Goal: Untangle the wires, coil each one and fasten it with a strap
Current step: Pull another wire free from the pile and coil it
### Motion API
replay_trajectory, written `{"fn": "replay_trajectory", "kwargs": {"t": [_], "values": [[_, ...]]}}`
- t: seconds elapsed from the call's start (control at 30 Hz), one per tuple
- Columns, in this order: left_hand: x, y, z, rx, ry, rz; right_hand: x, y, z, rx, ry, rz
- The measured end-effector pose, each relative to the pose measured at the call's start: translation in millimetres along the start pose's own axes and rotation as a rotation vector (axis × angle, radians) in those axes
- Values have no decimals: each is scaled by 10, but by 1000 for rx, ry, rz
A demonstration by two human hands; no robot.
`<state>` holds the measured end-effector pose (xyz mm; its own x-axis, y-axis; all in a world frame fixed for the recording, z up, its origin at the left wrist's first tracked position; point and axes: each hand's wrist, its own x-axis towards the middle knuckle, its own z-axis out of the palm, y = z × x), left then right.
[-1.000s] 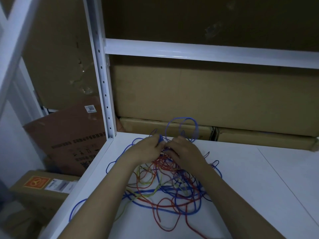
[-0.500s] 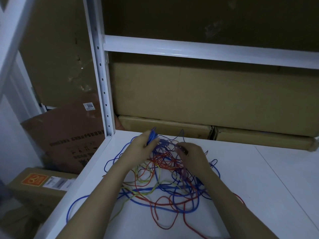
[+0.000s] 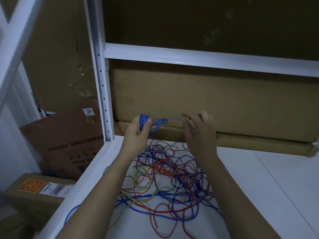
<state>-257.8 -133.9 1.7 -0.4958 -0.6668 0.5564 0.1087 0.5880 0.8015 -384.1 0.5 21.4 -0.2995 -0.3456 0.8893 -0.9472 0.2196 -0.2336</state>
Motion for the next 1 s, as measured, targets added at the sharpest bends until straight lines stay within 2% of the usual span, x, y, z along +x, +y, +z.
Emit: {"fn": "replay_trajectory", "kwargs": {"t": [0.13,0.2,0.4,0.5,0.63,0.8,0.9,1.0], "values": [[53,133,-54,-107,16,-17,112,-2,54,-16,-253,143],[70,184,-79,-124,-15,-7,187,21,84,-6,-297,178],[67,278,-119,-213,-26,14,254,-39,157,384,-384,283],[62,282,-149,-233,-11,7,175,-93,177,587,-363,402],[43,283,-152,-248,14,-2,46,-189,219,362,-254,270],[56,160,-136,-197,99,-103,-21,-91,205,352,-271,270],[52,-7,-192,-135,193,-207,-142,102,168,388,-228,459],[31,-167,-217,-132,250,-309,-264,272,201,582,-52,764]]}}
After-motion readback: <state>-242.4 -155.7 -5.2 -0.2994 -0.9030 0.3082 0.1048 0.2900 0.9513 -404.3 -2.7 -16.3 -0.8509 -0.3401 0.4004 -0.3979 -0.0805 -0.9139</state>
